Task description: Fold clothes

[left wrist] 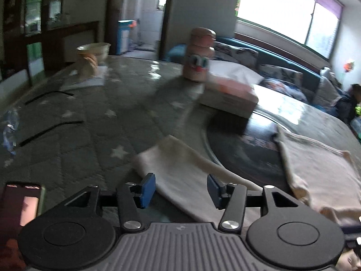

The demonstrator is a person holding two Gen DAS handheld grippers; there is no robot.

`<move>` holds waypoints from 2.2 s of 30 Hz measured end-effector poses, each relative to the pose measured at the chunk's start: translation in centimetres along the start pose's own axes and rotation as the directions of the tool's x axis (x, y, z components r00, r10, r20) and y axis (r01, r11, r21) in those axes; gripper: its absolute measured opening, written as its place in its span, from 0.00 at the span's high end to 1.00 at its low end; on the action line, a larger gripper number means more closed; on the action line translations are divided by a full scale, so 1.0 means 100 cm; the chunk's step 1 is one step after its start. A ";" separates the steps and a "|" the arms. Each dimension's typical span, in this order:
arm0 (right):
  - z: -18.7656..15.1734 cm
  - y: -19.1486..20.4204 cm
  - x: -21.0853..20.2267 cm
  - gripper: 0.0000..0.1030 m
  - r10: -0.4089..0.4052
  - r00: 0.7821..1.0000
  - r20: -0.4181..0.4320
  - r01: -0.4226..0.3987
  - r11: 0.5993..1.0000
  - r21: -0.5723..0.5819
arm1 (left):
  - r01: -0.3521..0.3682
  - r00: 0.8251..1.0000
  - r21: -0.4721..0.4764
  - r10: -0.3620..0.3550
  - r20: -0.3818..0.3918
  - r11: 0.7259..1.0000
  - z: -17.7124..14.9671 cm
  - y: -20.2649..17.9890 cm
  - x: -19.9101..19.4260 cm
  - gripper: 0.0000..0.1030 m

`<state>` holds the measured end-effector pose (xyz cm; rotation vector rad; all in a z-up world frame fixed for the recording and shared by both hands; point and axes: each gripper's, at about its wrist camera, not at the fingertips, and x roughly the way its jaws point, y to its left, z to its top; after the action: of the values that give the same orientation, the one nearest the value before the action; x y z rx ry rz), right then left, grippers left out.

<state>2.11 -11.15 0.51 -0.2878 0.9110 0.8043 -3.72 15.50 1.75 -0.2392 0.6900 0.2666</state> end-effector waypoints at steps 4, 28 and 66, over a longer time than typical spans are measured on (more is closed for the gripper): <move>-0.002 0.002 -0.008 0.80 0.000 1.000 0.022 0.000 1.000 -0.005 | -0.058 0.998 -0.032 0.058 -0.006 0.998 0.005 0.007 0.009 0.43; -0.057 -0.072 -0.093 0.79 -0.225 0.968 0.112 0.194 0.952 0.235 | 0.347 0.932 0.061 -0.351 0.085 0.936 0.016 -0.091 -0.060 0.94; -0.060 -0.074 -0.064 0.95 -0.217 0.976 0.038 0.200 0.945 0.260 | 0.426 0.905 0.292 -0.409 -0.119 0.856 -0.047 -0.092 -0.053 0.50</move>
<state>1.66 -22.56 1.25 -0.1283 0.8943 0.4917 -7.53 4.56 2.91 -0.0877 0.7037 -0.2694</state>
